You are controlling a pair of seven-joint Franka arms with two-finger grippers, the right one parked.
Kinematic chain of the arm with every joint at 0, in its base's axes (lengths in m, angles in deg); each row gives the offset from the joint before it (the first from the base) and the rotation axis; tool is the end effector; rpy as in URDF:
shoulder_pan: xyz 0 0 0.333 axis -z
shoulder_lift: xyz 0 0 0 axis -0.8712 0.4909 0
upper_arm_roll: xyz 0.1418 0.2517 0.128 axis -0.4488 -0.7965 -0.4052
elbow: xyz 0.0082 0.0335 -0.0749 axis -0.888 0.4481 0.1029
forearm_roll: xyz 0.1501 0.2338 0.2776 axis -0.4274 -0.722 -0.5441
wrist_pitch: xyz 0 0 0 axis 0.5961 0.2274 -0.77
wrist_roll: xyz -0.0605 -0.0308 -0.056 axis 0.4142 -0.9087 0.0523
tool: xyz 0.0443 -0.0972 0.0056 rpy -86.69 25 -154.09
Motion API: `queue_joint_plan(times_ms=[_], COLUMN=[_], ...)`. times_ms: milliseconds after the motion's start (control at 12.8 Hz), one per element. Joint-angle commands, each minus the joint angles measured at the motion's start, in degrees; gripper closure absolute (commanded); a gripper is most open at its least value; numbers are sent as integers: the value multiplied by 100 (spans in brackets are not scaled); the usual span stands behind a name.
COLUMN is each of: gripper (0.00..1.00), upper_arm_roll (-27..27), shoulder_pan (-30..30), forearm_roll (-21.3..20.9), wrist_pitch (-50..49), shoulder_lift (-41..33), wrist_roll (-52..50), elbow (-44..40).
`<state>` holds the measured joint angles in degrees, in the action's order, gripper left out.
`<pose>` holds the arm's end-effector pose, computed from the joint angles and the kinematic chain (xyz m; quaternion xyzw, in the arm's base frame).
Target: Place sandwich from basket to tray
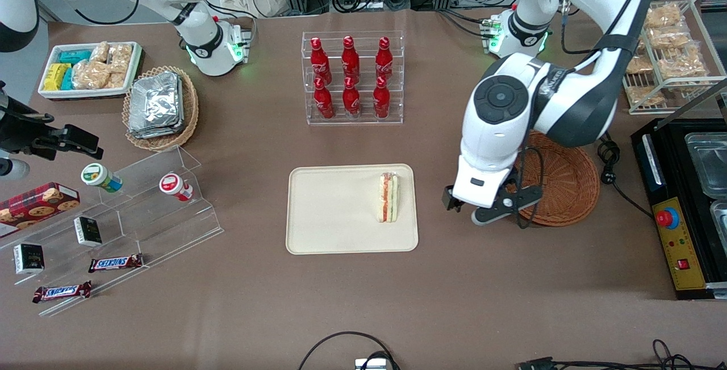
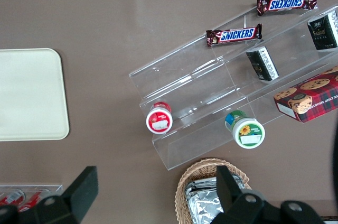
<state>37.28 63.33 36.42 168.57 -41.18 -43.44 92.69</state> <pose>0.6098 -0.2972 0.4632 -0.9800 -0.1794 -0.0645 0.0570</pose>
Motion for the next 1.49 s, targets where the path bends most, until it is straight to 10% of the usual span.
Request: queue_joint_plan(times_ms=[0,392,706,1098,1412], gripper=[0,0,0,0,0], upper_arm_roll=[12,-58,-1269,-2622,-2686], shoulder_pan=[-237,-826,-757,-187,-203], forearm_roll=[404,1117,2136,2612,2533], wrist_pitch=[-181,-138,-226,-866,-1218], shoulder_lift=[-320,-1154,-1866,-2560,-3001], wrist_roll=[371,1539,3426,4870,5391], elbow=[168,765,1038,1126,1205])
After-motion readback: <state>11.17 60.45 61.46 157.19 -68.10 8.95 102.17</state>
